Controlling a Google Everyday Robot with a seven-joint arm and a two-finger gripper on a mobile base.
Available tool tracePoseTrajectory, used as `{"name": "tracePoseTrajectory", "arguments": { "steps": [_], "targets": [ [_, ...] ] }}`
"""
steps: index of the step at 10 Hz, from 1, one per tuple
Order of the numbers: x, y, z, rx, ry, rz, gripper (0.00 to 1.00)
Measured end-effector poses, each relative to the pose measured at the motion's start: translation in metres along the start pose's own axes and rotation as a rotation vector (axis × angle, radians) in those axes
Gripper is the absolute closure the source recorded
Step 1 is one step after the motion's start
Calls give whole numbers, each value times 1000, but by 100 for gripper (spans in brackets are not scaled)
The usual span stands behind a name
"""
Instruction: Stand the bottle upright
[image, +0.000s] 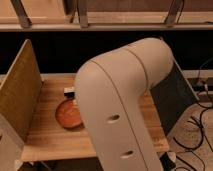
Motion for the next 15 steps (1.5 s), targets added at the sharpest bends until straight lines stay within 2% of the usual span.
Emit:
{"name": "tracePoseTrajectory", "arguments": {
  "steps": [2, 5, 7, 9, 12, 15],
  "targets": [
    [2, -16, 6, 41, 15, 53, 20],
    [-9, -45, -11, 103, -3, 128, 20],
    [-5, -61, -16, 134, 3, 177, 20],
    [9, -63, -4, 131, 25, 223, 20],
    [17, -55, 16, 108, 49, 254, 20],
    [13, -67, 15, 116, 51, 288, 20]
  ]
}}
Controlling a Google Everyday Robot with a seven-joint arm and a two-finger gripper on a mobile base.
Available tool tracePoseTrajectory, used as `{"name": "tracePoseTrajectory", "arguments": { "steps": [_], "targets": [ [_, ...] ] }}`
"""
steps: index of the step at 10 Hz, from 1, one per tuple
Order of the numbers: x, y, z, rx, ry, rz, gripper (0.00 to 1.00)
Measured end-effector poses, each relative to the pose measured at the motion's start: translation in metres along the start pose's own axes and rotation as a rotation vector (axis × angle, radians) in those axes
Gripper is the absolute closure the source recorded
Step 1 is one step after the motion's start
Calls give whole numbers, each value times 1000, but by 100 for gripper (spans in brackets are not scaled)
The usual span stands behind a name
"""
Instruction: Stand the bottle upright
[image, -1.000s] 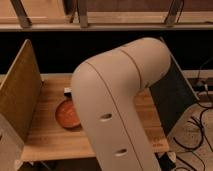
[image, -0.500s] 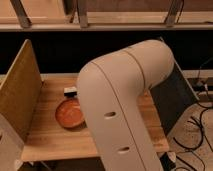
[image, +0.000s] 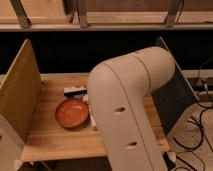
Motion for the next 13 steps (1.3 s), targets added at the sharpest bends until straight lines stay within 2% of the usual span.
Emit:
{"name": "tracePoseTrajectory", "arguments": {
  "steps": [2, 4, 8, 9, 11, 13],
  "targets": [
    [-7, -10, -4, 15, 1, 20, 20],
    [-7, -10, 2, 15, 23, 30, 20],
    [-8, 5, 21, -25, 62, 25, 20],
    [-8, 10, 25, -43, 69, 23, 24],
    [-5, 26, 28, -95, 90, 8, 44],
    [4, 36, 25, -124, 118, -21, 51]
  ]
}}
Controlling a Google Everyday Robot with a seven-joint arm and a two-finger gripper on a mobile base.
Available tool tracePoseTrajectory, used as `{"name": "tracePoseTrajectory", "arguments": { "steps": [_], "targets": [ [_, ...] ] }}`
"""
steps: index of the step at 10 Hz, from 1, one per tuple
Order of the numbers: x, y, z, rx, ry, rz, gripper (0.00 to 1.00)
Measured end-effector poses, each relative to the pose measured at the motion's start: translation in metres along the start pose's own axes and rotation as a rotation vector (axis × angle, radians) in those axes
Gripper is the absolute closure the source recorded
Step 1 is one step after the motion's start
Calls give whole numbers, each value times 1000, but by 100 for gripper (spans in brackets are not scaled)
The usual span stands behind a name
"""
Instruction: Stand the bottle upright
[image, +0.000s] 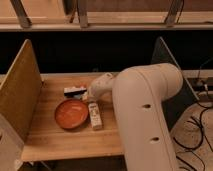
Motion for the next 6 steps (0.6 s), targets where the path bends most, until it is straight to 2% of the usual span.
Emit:
{"name": "tracePoseTrajectory", "arguments": {
  "steps": [1, 4, 6],
  "targets": [
    [15, 4, -2, -13, 36, -27, 66],
    [37, -1, -5, -15, 79, -45, 91],
    [40, -7, -11, -4, 76, -52, 95]
  ]
}}
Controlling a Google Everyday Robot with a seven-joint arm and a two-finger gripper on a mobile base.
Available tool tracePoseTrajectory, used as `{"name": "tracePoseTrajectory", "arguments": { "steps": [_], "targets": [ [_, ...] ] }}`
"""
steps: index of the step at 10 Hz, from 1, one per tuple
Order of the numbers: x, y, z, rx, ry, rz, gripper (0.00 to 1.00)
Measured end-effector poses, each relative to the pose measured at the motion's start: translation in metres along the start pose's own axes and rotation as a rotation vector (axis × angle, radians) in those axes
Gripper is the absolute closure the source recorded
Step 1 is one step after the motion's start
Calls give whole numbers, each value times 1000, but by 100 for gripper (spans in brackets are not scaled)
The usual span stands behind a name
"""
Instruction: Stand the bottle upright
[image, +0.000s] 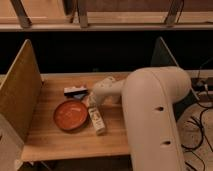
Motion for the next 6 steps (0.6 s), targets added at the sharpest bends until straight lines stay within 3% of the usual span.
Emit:
{"name": "tracePoseTrajectory", "arguments": {
  "steps": [2, 4, 5, 6],
  "targets": [
    [-19, -12, -22, 27, -87, -9, 95],
    [-57, -15, -62, 46, -252, -68, 95],
    [-78, -9, -87, 32, -352, -126, 95],
    [-92, -2, -105, 15, -413, -173, 95]
  ]
}}
